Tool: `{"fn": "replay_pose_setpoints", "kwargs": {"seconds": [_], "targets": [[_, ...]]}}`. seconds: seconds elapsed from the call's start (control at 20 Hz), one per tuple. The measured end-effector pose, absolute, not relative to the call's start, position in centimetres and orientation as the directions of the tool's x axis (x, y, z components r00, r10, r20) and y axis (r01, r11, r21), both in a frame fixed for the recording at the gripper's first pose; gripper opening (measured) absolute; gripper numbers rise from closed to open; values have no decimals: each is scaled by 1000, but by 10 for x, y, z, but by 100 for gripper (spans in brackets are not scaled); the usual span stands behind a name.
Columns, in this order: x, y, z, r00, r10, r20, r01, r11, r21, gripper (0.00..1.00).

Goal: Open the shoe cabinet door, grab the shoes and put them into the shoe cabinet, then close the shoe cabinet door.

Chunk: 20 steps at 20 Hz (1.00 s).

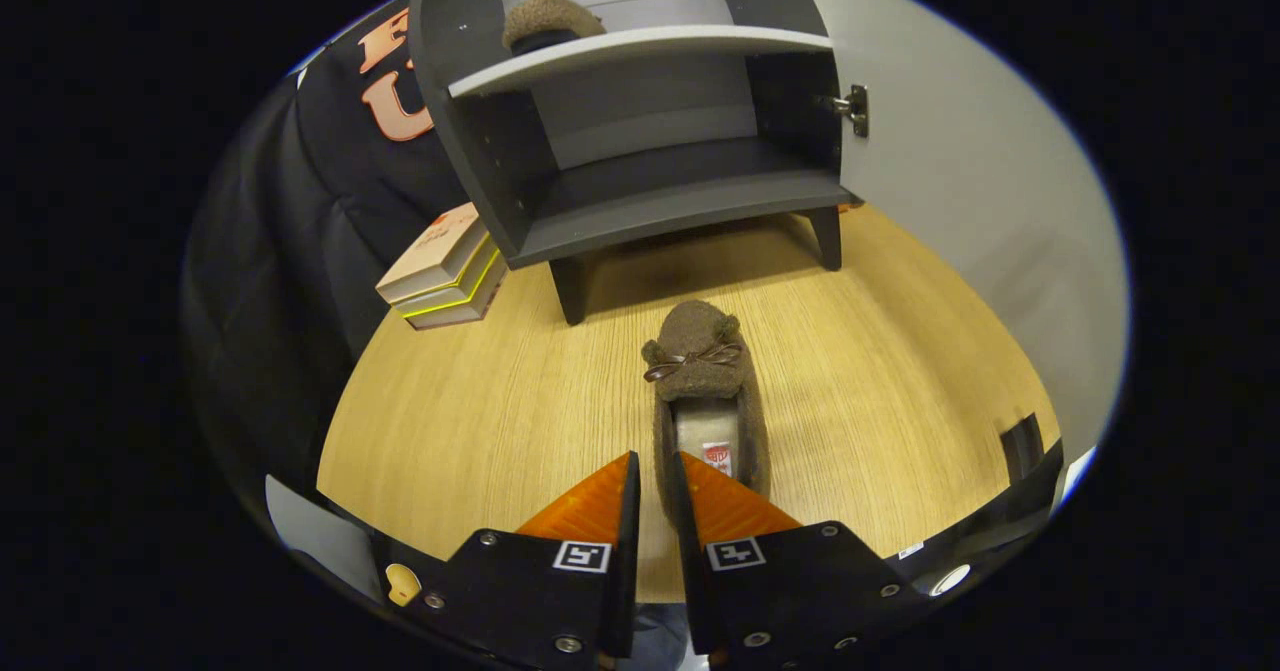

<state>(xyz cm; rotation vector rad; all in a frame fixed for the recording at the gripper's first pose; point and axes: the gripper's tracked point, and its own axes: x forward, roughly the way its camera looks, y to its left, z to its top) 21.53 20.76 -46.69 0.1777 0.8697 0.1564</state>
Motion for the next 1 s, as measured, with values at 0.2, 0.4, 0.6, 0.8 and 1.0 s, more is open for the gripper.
{"fn": "replay_pose_setpoints", "kwargs": {"seconds": [0.2,0.4,0.6,0.8,1.0], "targets": [[232,209,-500,592,220,-775,-69,972,223,21],[247,216,-520,564,241,-790,-84,968,235,21],[267,219,-532,591,218,-777,-82,974,211,16],[273,217,-529,638,198,-744,-51,975,216,10],[271,203,-512,667,171,-725,-27,978,206,5]]}}
